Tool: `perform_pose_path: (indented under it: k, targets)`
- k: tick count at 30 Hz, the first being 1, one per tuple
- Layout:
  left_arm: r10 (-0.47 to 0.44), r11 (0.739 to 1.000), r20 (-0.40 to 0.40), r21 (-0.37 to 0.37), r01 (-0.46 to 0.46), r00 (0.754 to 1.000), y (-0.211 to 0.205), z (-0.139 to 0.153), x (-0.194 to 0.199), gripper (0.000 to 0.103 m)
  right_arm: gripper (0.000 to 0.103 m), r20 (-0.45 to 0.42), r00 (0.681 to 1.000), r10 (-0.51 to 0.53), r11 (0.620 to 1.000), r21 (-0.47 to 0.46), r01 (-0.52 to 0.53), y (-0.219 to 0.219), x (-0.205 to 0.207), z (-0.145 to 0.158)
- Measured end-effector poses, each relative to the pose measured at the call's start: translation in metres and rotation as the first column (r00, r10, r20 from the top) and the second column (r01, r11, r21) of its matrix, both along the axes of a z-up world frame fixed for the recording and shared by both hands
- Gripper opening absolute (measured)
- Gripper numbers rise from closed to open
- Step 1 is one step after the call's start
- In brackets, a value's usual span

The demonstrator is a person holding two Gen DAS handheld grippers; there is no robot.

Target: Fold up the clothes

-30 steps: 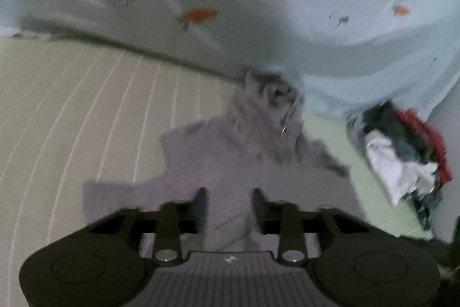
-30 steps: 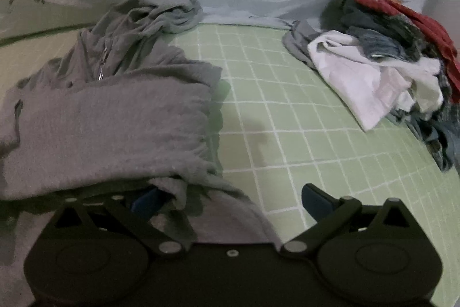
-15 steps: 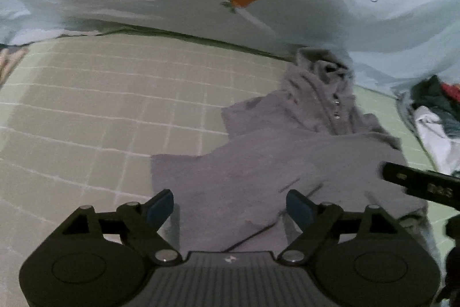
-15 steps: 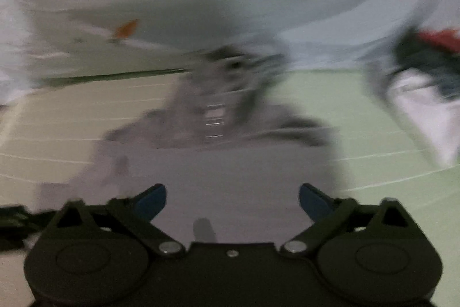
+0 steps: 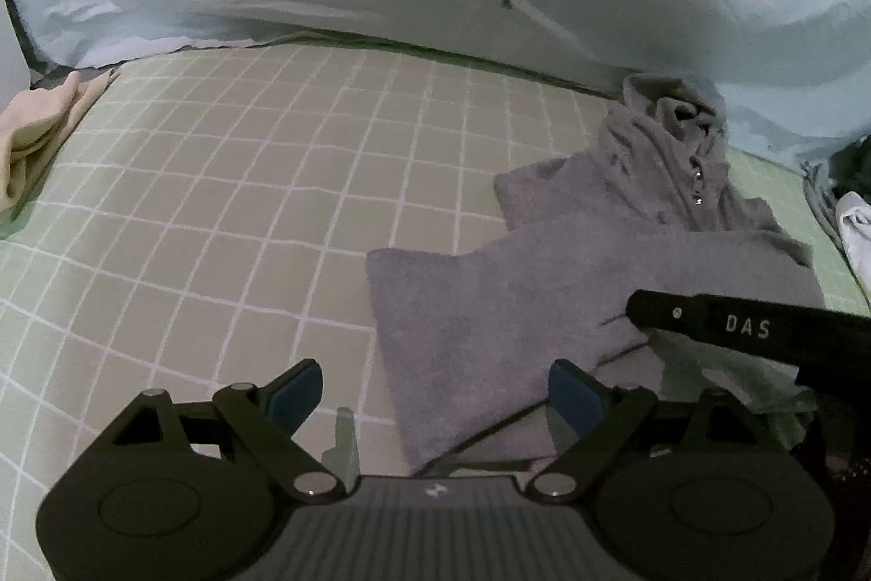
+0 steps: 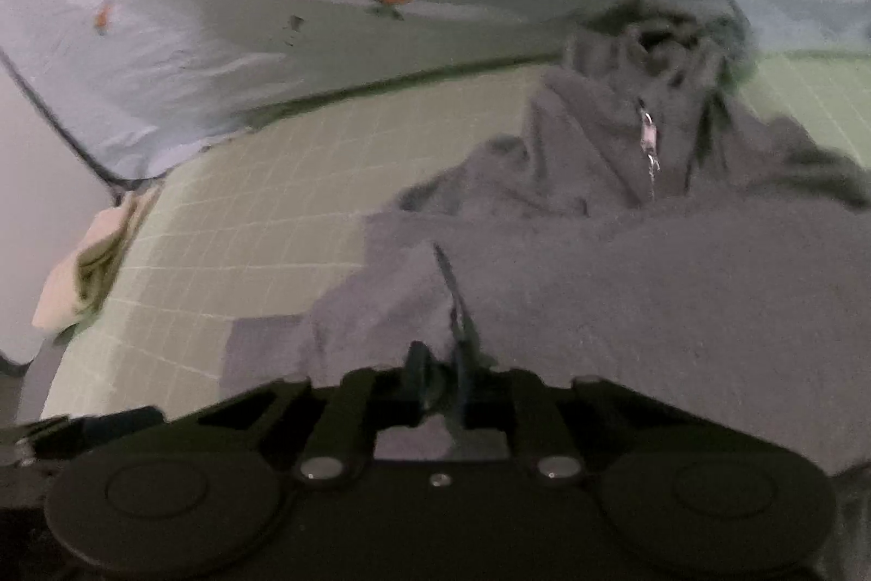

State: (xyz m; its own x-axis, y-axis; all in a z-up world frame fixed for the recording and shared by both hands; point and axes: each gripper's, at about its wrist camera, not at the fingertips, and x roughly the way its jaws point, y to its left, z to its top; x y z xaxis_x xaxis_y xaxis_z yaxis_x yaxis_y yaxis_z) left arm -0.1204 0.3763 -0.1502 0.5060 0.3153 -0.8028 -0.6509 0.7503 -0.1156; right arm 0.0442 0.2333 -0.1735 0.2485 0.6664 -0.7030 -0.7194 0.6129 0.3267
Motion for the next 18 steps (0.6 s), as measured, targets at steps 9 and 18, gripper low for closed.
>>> perform_pose_path:
  k: [9, 18]
  targets:
    - [-0.061, 0.993, 0.049, 0.107, 0.056, 0.997, -0.039, 0.028, 0.024, 0.09, 0.009, 0.192, 0.98, -0.05, 0.995, 0.091, 0.033, -0.046, -0.001, 0.05]
    - [-0.157, 0.981, -0.001, 0.113, 0.156, 0.988, -0.061, 0.021, 0.049, 0.09, 0.009, 0.253, 0.928, -0.275, 0.961, 0.084, 0.262, -0.121, 0.028, 0.054]
